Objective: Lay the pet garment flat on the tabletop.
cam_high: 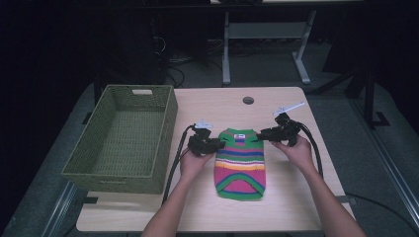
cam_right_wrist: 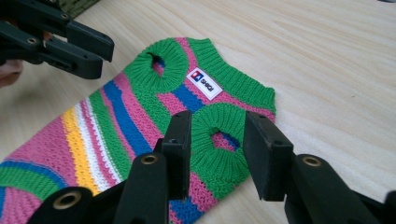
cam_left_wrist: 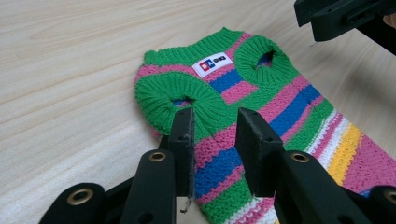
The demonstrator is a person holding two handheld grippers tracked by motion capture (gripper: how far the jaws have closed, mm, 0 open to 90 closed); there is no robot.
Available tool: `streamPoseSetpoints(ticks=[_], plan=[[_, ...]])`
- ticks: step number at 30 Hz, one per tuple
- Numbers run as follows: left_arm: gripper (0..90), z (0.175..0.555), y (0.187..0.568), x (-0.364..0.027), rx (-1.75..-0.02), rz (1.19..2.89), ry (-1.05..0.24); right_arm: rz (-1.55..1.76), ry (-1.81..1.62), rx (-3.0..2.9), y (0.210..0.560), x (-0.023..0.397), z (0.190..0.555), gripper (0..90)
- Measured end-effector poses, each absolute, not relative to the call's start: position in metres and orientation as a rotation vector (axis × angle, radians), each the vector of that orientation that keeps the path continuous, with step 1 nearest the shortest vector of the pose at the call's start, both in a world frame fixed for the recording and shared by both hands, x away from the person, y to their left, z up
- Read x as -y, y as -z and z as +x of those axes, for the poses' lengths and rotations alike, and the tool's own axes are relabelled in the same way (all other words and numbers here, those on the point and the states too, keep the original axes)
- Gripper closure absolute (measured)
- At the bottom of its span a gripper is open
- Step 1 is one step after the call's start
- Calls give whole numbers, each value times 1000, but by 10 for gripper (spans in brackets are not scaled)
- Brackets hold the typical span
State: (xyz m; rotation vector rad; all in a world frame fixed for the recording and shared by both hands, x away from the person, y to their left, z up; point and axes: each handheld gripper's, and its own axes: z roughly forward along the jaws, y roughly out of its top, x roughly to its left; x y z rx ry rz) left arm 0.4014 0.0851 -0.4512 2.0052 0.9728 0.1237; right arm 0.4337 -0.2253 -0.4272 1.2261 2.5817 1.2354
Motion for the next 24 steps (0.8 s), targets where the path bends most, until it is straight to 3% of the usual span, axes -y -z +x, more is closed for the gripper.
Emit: streamPoseSetpoints(ticks=[24], plan=[[594, 391, 446, -95, -921, 1976, -68, 1231, -1324, -2634, 433, 246, 424, 534]])
